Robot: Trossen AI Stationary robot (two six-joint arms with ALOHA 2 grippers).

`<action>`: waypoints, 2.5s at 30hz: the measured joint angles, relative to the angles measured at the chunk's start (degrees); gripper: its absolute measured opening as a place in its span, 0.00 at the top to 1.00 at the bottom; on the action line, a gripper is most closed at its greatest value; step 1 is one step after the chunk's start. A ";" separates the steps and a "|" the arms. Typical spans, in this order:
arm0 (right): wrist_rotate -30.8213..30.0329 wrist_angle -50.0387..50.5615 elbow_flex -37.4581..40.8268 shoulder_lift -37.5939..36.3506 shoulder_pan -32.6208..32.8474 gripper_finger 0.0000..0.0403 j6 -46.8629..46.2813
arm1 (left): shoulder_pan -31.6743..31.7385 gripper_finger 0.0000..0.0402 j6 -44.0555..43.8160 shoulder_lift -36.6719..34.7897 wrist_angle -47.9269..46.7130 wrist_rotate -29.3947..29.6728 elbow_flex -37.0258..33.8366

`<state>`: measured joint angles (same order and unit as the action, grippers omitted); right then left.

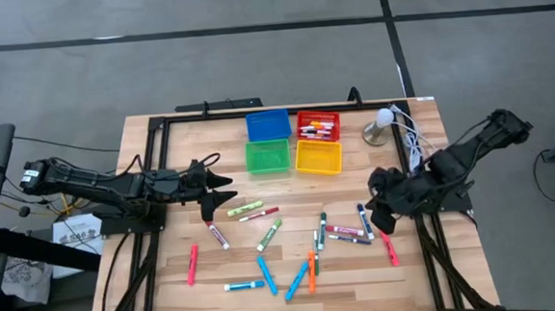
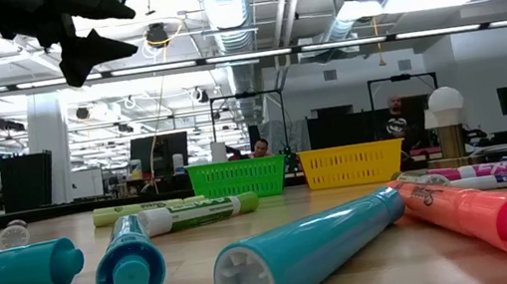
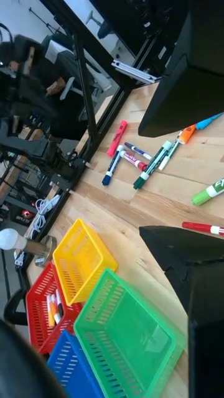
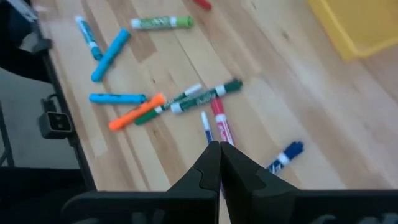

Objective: Pick & Place Markers
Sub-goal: Put the dark blue marker into the yellow bin

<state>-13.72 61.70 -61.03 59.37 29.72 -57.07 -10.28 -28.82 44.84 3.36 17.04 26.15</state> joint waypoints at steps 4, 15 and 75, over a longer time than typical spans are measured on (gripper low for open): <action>0.43 2.21 0.52 1.09 1.96 1.00 -5.33 | 0.00 0.39 0.05 0.00 0.00 0.01 0.00; 0.49 3.20 0.54 5.15 8.01 0.86 -16.85 | 0.00 0.39 0.07 0.00 -0.06 0.04 0.00; 8.59 -16.55 0.46 36.34 2.52 0.54 22.35 | -0.02 0.39 0.09 -0.02 -0.53 0.00 0.00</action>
<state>-5.13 45.15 -60.58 95.71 32.24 -34.72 -10.31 -28.73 44.82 2.83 17.04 26.15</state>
